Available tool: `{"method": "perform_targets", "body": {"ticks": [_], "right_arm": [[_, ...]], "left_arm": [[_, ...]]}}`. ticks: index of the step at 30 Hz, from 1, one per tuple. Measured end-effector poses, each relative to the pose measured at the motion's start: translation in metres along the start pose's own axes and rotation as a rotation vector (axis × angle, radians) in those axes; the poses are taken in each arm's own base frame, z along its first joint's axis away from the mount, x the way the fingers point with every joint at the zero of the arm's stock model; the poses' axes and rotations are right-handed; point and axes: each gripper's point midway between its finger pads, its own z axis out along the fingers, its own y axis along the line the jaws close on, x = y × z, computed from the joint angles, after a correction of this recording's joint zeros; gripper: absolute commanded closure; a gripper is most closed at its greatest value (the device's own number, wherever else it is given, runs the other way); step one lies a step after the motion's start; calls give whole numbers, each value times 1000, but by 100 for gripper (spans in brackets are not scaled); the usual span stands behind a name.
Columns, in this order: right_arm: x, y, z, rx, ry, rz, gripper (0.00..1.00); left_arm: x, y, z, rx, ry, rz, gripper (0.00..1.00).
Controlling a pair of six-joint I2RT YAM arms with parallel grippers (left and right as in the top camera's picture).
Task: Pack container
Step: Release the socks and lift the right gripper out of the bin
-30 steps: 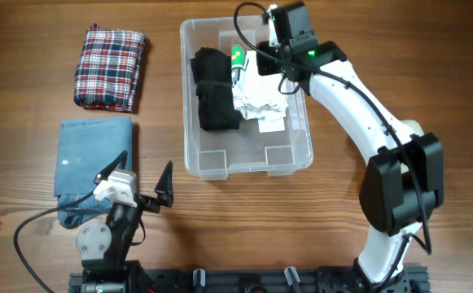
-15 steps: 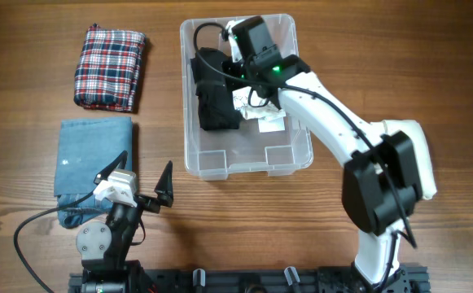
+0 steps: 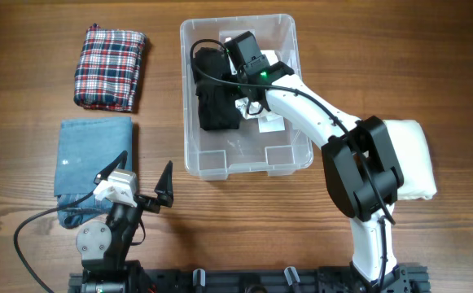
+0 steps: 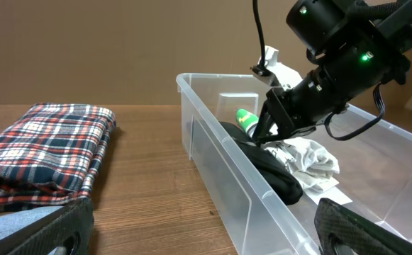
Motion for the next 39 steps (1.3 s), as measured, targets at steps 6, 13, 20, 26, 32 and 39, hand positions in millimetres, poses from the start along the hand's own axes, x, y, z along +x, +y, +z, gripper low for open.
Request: {"method": "perform_targets", "body": {"ticks": [6, 13, 20, 26, 32, 39], "right_arm": [[-1, -4, 0, 21, -4, -3, 84], [5, -6, 7, 33, 12, -3, 84], [9, -8, 13, 44, 23, -4, 82], [5, -11, 6, 68, 8, -4, 57], [-59, -11, -91, 63, -199, 4, 22], [-77, -74, -227, 202, -325, 83, 0]], "left_arm": [[0, 0, 0, 0, 0, 0, 0], [0, 0, 0, 0, 0, 0, 0], [0, 0, 0, 0, 0, 0, 0], [0, 0, 0, 0, 0, 0, 0], [0, 0, 0, 0, 0, 0, 0], [0, 0, 0, 0, 0, 0, 0]]}}
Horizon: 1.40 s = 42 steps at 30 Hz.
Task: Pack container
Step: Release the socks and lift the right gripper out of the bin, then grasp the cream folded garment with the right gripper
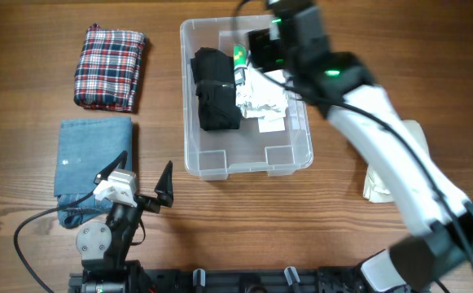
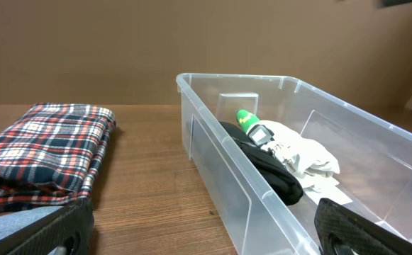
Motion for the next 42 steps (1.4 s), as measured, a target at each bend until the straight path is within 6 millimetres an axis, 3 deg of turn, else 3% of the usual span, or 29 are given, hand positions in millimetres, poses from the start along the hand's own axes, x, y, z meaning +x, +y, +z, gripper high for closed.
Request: {"method": "perform_targets", "body": {"ticks": [5, 11, 16, 21, 26, 29, 34, 42], "right_arm": [[28, -75, -24, 156, 128, 100, 1], [99, -177, -50, 413, 368, 449, 0], [152, -234, -69, 590, 466, 753, 0], [201, -253, -74, 682, 544, 970, 0], [258, -252, -78, 792, 642, 1179, 0], [283, -249, -79, 846, 676, 1260, 0], [303, -247, -70, 875, 666, 1319, 0], [330, -247, -40, 844, 592, 1348, 0]], "left_arm": [[0, 0, 0, 0, 0, 0, 0], [0, 0, 0, 0, 0, 0, 0], [0, 0, 0, 0, 0, 0, 0], [0, 0, 0, 0, 0, 0, 0], [0, 0, 0, 0, 0, 1, 0], [0, 0, 0, 0, 0, 0, 0], [0, 0, 0, 0, 0, 0, 0], [0, 0, 0, 0, 0, 0, 0]]}}
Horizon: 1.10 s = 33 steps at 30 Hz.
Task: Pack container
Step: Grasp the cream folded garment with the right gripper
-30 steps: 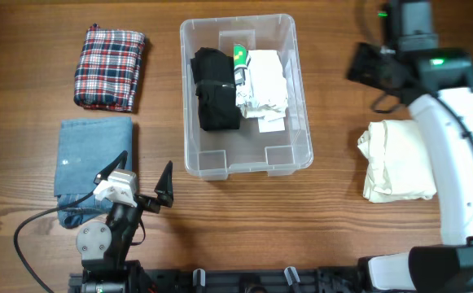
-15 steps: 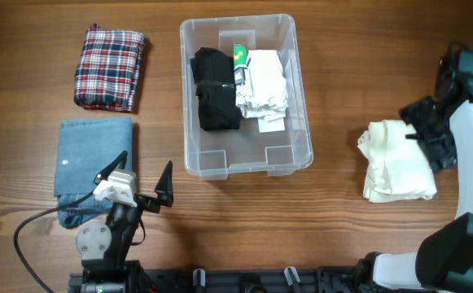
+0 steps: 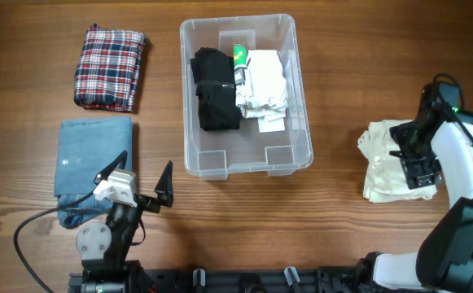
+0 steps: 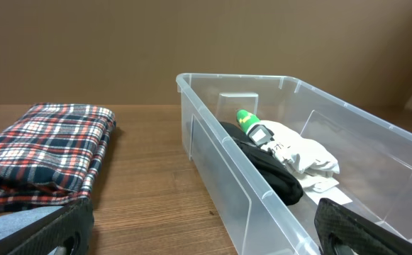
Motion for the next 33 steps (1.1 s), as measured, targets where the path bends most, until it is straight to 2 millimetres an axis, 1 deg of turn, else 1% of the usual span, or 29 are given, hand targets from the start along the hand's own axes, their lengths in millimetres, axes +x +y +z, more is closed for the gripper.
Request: {"method": "perform_targets", "body": {"ticks": [7, 11, 12, 13, 16, 17, 20, 22, 24, 26, 28, 31, 33], "right_arm": [[-1, 19, 12, -111, -24, -11, 0], [-5, 36, 13, -210, -47, -12, 0], [-7, 43, 12, -241, -53, -10, 0], [-10, 58, 9, -308, -54, -9, 0], [-13, 85, 4, -425, -47, -9, 0], [-13, 100, 0, -491, -38, -12, 0], [-13, 124, -9, -608, -22, -22, 0], [-12, 142, -19, -706, -7, -38, 0], [-9, 150, -25, -757, 13, -57, 0], [-6, 154, -30, -780, 22, -97, 0], [-7, 159, -38, -803, 6, -165, 0], [-18, 177, -66, -866, -118, -388, 0], [-26, 182, -79, -869, -204, -518, 0]], "left_arm": [[0, 0, 0, 0, 0, 0, 0], [0, 0, 0, 0, 0, 0, 0], [0, 0, 0, 0, 0, 0, 0], [0, 0, 0, 0, 0, 0, 0], [0, 0, 0, 0, 0, 0, 0], [0, 0, 0, 0, 0, 0, 0], [0, 0, 0, 0, 0, 0, 0], [0, 0, 0, 0, 0, 0, 0], [0, 0, 0, 0, 0, 0, 0], [0, 0, 0, 0, 0, 0, 0], [0, 0, 0, 0, 0, 0, 0], [0, 0, 0, 0, 0, 0, 0], [0, 0, 0, 0, 0, 0, 0]]}}
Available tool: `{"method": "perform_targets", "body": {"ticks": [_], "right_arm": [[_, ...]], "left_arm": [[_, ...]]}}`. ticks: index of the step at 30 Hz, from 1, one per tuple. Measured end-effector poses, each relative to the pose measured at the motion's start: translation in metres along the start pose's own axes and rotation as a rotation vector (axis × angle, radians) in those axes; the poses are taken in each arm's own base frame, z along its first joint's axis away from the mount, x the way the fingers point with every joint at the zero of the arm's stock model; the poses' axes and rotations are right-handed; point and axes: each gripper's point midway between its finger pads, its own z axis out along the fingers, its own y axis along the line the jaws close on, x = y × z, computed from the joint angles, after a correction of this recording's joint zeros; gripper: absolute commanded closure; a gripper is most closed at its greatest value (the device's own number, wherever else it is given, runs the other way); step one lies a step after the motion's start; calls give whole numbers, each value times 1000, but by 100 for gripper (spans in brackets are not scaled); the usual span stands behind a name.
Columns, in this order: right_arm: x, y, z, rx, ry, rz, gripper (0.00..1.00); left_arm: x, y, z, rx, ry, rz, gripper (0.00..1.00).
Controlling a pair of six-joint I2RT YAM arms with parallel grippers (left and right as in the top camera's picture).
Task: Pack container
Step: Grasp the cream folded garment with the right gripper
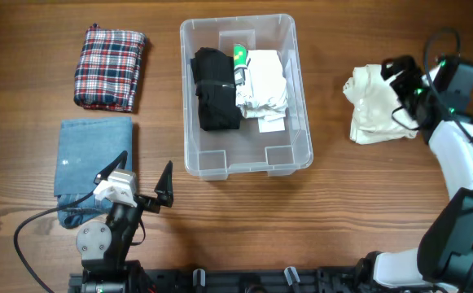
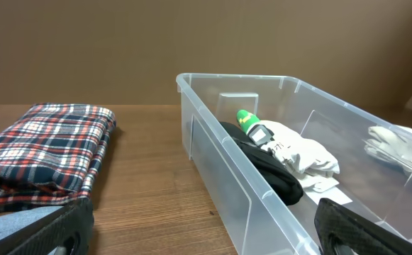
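Observation:
The clear plastic container (image 1: 187, 98) stands at the far middle of the table. Inside it lie a black garment (image 1: 214, 89), a folded white cloth (image 1: 264, 85) and a green-capped item (image 1: 239, 55). To its right my right gripper (image 1: 397, 91) is shut on a crumpled cream cloth (image 1: 373, 106), which shows through the container wall as the cream cloth (image 2: 404, 152) in the left wrist view. My left gripper (image 1: 142, 175) rests open near the front edge, nothing between its fingers (image 2: 49, 234).
A folded plaid cloth (image 1: 110, 67) lies at the far left. A folded blue denim piece (image 1: 89, 159) lies nearer, partly under my left arm. Bare wood lies between the container (image 2: 220, 163) and the plaid cloth (image 2: 42, 152).
My right gripper was down on the cream cloth at the right of the table. It now holds the cloth further back and a little to the left. The left arm has not moved.
My right gripper was inside the container, at the white cloth beside the black garment. Then the arm was above the container, the white cloth left lying inside. Then it was at the cream cloth on the right, and now holds that cloth nearer the container.

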Motion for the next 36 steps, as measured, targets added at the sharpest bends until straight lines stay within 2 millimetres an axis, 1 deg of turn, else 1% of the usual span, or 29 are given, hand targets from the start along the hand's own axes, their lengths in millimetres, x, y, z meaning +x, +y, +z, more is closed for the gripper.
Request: {"method": "perform_targets", "body": {"ticks": [1, 2, 3, 4, 6, 8, 10, 14, 17, 20, 24, 28, 36], "right_arm": [[-9, 3, -3, 6, -20, -90, 0], [-14, 4, -5, 17, -34, -155, 0], [-20, 3, -9, 39, -46, -262, 1], [-22, 1, -11, 56, -47, -328, 1], [-22, -11, -13, 101, -25, -480, 0], [-20, -20, -15, 125, 1, -569, 0], [-21, -29, -17, 139, 16, -616, 0], [-16, -53, -12, 149, 69, -634, 0], [-2, -79, 0, 152, 149, -607, 0], [11, -96, 11, 159, 205, -592, 0], [21, -102, 20, 150, 245, -589, 0], [27, -107, 30, 138, 267, -580, 0], [39, -98, 45, 30, 289, -559, 0]], "left_arm": [[0, 0, 0, 0, 0, 0, 0], [0, 0, 0, 0, 0, 0, 0], [0, 0, 0, 0, 0, 0, 0], [0, 0, 0, 0, 0, 0, 0], [0, 0, 0, 0, 0, 0, 0], [0, 0, 0, 0, 0, 0, 0], [0, 0, 0, 0, 0, 0, 0], [0, 0, 0, 0, 0, 0, 0], [0, 0, 0, 0, 0, 0, 0], [0, 0, 0, 0, 0, 0, 0], [0, 0, 0, 0, 0, 0, 0], [0, 0, 0, 0, 0, 0, 0], [0, 0, 0, 0, 0, 0, 0]]}}
